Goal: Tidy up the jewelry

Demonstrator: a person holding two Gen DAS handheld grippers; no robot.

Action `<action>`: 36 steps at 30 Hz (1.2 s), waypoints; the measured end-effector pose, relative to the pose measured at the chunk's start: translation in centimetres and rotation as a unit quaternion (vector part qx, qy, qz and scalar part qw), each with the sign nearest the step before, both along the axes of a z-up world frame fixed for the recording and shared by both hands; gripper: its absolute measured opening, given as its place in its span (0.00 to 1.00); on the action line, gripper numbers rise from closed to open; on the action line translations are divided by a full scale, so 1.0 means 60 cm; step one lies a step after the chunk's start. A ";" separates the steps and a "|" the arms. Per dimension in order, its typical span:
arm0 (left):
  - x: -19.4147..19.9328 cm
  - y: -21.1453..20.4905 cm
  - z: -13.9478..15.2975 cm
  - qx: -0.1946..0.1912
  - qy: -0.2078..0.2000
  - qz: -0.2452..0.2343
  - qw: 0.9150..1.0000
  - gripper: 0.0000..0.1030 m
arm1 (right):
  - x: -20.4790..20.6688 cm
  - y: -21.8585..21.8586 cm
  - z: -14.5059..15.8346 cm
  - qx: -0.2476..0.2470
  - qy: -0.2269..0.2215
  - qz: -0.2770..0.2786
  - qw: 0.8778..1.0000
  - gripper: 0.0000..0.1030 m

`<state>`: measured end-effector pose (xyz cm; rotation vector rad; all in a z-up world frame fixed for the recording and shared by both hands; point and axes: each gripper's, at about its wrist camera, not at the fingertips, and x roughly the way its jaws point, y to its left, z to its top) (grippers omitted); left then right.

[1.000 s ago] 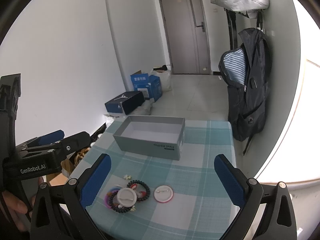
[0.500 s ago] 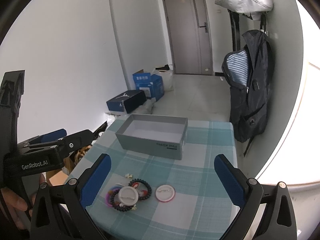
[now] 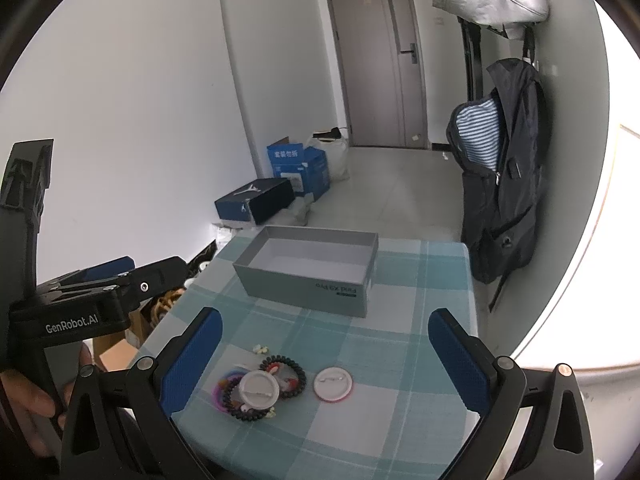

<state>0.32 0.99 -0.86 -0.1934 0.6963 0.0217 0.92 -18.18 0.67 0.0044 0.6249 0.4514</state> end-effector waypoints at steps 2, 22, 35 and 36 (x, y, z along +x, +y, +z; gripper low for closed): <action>0.001 0.000 -0.001 0.000 0.002 -0.001 1.000 0.98 | 0.000 0.001 -0.001 0.000 0.001 0.000 1.000 1.00; 0.006 0.002 -0.021 -0.017 0.044 -0.010 0.999 0.98 | 0.003 0.019 -0.012 0.008 0.019 0.031 0.999 1.00; 0.011 0.054 -0.077 -0.079 0.122 -0.026 0.989 0.98 | 0.046 0.065 -0.113 -0.009 0.169 0.084 0.982 0.81; 0.011 0.061 -0.079 -0.083 0.124 -0.023 0.989 0.98 | 0.048 0.071 -0.121 -0.014 0.178 0.090 0.980 0.81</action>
